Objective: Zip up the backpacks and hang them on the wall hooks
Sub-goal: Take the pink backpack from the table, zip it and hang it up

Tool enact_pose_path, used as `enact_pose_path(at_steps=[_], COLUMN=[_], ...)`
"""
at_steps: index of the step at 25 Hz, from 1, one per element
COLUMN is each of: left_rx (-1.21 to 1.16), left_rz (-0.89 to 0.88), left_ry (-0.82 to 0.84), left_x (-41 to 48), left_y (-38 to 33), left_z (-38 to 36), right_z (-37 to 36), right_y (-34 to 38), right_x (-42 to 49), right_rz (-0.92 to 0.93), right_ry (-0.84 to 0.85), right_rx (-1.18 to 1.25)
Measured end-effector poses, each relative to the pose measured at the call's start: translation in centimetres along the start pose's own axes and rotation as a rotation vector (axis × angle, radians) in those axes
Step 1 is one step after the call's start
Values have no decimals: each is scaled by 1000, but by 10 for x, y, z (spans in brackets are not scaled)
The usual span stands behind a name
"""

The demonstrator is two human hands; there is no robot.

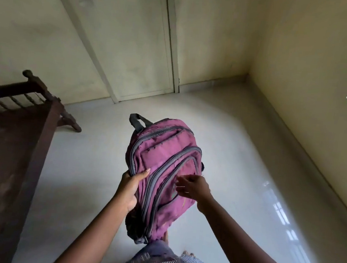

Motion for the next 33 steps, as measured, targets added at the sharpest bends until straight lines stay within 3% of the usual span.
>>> enact_pose_path(at_steps=[2, 4, 6, 8, 11, 13, 15, 18, 19, 21, 24, 28, 31, 33], left_rx=[-20, -46, -160, -220, 210, 339, 274, 285, 309, 367, 472, 603, 590, 586], left_rz=[8, 41, 68, 32, -93, -83, -42, -49, -49, -107, -213, -316, -342, -328], left_ry=[-47, -50, 18, 104, 192, 134, 67, 46, 24, -1, 16, -17, -67, -62], left_x=[31, 66, 101, 131, 167, 184, 211, 252, 262, 281, 308, 351, 379, 396], left_y=[-17, -36, -60, -92, -130, -138, -148, -170, -176, -185, -196, -207, -221, -230], left_z=[-21, -40, -65, -94, -130, -140, -144, -155, -158, -167, -189, -246, -291, -311], right_z=[-6, -17, -29, -31, -26, -22, -23, -20, -11, 27, 100, 150, 171, 184], right_y=[26, 44, 59, 89, 144, 177, 201, 215, 218, 223, 229, 246, 283, 301], right_x=[14, 26, 43, 69, 120, 150, 174, 203, 214, 245, 305, 373, 408, 424], right_rz=[89, 216, 344, 438, 526, 582, 607, 460, 373, 268, 116, -224, -289, -271], right_ry=[81, 103, -25, -202, -350, -323, -131, 264, 315, 191, -131, -211, -130, -246], right_rx=[-115, -568, -862, -755, -524, -480, -343, 161, 319, 444, 119, -569, -640, -545])
Point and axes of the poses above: each hand's wrist, its own x-axis towards the middle knuckle, its own z-axis out of the back of the hand, y = z × x, the point moved 4 cm from there along x, towards the middle knuckle, and after that the axes turned 1 degree about y, right-handed, at the moved point
